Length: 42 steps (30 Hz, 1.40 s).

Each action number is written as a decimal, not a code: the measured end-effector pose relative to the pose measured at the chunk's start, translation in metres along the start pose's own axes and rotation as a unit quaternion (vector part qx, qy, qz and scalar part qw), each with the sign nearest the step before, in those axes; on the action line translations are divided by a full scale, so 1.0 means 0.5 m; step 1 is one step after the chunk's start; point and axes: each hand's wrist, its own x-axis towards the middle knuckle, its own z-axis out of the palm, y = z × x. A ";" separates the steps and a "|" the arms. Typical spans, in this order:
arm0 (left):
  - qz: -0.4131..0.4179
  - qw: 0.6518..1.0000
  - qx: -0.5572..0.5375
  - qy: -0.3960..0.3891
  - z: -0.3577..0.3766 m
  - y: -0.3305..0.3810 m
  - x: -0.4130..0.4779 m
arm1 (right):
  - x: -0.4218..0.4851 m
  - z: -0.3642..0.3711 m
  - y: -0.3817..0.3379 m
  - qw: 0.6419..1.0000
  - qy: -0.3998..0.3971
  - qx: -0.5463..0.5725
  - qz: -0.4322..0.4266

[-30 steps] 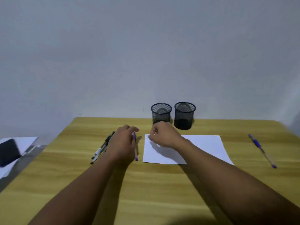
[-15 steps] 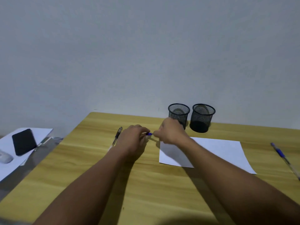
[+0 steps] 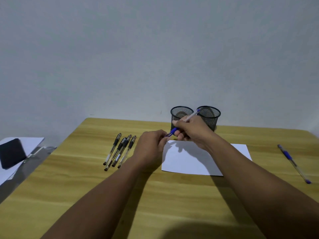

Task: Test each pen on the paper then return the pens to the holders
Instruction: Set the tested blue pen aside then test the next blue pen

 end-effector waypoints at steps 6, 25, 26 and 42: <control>-0.006 0.998 0.052 -0.019 -0.021 -0.051 -0.021 | -0.001 -0.101 -0.049 0.997 0.040 0.020 -0.061; 0.056 0.994 0.072 -0.064 0.031 -0.075 -0.041 | 0.046 0.047 0.158 0.989 0.129 0.020 -0.070; 0.058 0.994 0.075 -0.063 0.031 -0.074 -0.042 | 0.046 0.047 0.158 0.989 0.128 0.018 -0.074; 0.053 0.994 0.075 -0.062 0.037 -0.078 -0.044 | 0.059 0.049 0.175 0.986 0.138 0.010 -0.092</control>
